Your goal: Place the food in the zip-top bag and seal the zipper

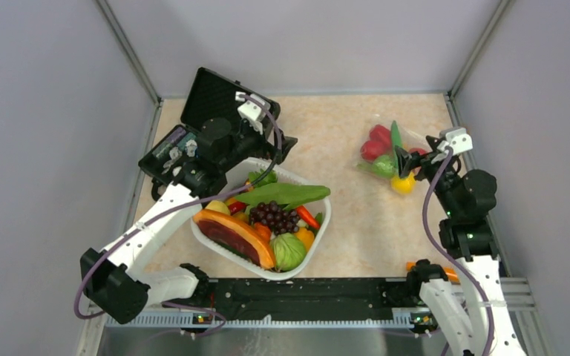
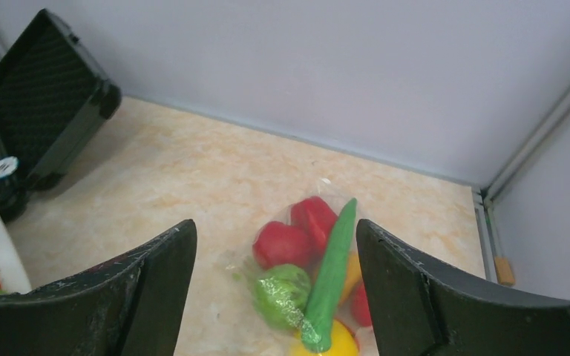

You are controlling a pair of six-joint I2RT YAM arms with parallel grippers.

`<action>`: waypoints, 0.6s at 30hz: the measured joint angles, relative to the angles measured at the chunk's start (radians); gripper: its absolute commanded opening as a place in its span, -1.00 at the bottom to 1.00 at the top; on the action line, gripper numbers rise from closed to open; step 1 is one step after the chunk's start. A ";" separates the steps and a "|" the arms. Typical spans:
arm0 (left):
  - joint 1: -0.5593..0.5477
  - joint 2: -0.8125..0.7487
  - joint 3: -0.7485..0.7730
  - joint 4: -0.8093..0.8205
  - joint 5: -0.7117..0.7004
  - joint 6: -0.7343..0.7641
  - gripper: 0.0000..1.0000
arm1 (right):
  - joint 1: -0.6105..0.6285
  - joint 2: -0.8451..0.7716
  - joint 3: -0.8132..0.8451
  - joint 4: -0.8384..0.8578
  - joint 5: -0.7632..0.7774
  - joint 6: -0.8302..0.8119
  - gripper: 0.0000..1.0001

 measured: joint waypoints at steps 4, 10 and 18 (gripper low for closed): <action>0.005 -0.003 0.000 -0.002 -0.059 -0.029 0.97 | 0.000 0.023 0.000 0.023 0.116 0.071 0.78; 0.041 -0.042 -0.002 -0.044 -0.281 -0.173 0.97 | 0.000 0.144 0.060 -0.025 0.169 0.159 0.89; 0.185 -0.153 -0.009 -0.243 -0.555 -0.340 0.97 | -0.013 0.455 0.256 -0.137 0.221 0.269 0.97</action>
